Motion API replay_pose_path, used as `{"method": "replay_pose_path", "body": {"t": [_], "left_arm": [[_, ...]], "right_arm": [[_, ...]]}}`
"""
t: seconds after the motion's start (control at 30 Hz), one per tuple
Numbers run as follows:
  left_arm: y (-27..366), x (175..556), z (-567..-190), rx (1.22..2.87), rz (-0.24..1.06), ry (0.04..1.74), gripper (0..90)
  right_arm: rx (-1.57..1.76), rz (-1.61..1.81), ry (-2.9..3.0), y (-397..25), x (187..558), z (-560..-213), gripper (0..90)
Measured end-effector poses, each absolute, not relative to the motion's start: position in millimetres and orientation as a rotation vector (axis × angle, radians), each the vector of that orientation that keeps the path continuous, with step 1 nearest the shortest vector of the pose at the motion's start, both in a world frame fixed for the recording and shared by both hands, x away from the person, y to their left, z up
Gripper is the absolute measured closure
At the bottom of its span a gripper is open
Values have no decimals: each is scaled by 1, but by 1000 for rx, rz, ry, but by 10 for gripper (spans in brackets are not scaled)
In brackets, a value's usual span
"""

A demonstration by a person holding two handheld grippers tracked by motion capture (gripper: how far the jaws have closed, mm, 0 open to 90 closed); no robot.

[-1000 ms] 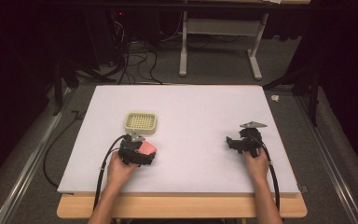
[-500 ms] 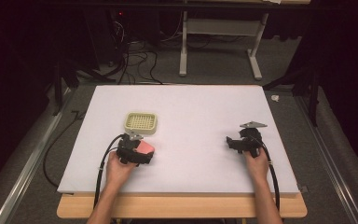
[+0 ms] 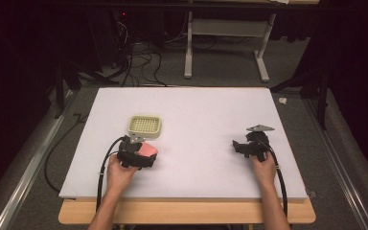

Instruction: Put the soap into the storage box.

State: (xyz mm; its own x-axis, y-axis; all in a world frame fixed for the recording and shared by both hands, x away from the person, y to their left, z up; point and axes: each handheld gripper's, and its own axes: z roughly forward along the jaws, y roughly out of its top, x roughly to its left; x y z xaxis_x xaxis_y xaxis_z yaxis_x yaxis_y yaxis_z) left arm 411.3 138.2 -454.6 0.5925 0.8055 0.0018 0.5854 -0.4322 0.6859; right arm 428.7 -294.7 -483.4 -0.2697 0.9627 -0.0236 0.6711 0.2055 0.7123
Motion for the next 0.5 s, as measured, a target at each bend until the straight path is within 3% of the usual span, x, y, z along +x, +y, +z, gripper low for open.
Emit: {"method": "replay_pose_path", "body": {"t": [0.5], "left_arm": [[137, 415, -442, 2133, 434, 1122, 139]], "right_arm": [[1512, 822, 2016, -295, 429, -483, 179]]}}
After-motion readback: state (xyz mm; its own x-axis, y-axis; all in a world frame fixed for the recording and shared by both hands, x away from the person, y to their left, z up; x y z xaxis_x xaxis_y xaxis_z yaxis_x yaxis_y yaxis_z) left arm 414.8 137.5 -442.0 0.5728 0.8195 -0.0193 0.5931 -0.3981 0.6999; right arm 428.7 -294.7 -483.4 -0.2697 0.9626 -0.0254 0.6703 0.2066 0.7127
